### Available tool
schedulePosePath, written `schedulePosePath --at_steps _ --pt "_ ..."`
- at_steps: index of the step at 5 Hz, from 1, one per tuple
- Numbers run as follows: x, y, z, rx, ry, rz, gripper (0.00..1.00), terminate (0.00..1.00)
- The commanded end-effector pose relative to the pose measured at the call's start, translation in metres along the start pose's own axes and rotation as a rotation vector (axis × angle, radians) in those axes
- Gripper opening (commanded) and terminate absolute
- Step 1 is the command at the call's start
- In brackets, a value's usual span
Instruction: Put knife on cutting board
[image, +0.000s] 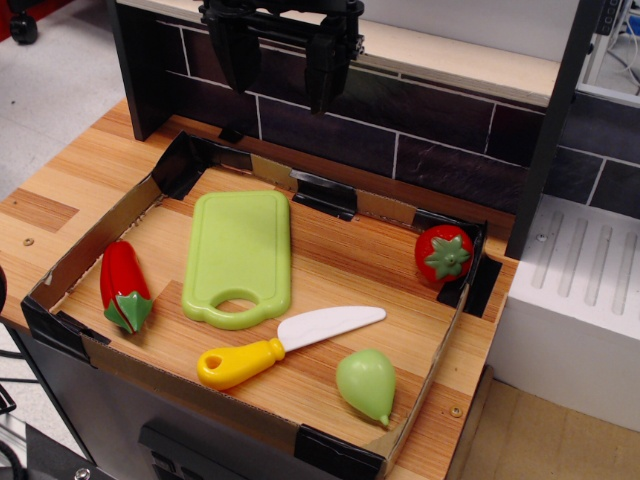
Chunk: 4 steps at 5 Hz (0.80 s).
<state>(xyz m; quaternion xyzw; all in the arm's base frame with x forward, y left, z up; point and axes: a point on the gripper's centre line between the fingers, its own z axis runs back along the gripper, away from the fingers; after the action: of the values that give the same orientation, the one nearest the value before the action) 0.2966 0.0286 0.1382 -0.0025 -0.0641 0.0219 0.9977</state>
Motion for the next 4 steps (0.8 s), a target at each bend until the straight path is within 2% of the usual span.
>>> schedulePosePath --at_steps 1,2,3,4 --pt "0.000 0.000 0.000 0.000 0.000 0.000 1.00 0.00" --pt "-0.011 -0.004 0.004 -0.085 -0.107 -0.156 1.00 0.00" --pt "-0.029 -0.012 0.006 -0.214 -0.139 -0.330 1.00 0.00" --pt "-0.053 -0.012 0.000 -0.367 -0.108 -0.402 1.00 0.00"
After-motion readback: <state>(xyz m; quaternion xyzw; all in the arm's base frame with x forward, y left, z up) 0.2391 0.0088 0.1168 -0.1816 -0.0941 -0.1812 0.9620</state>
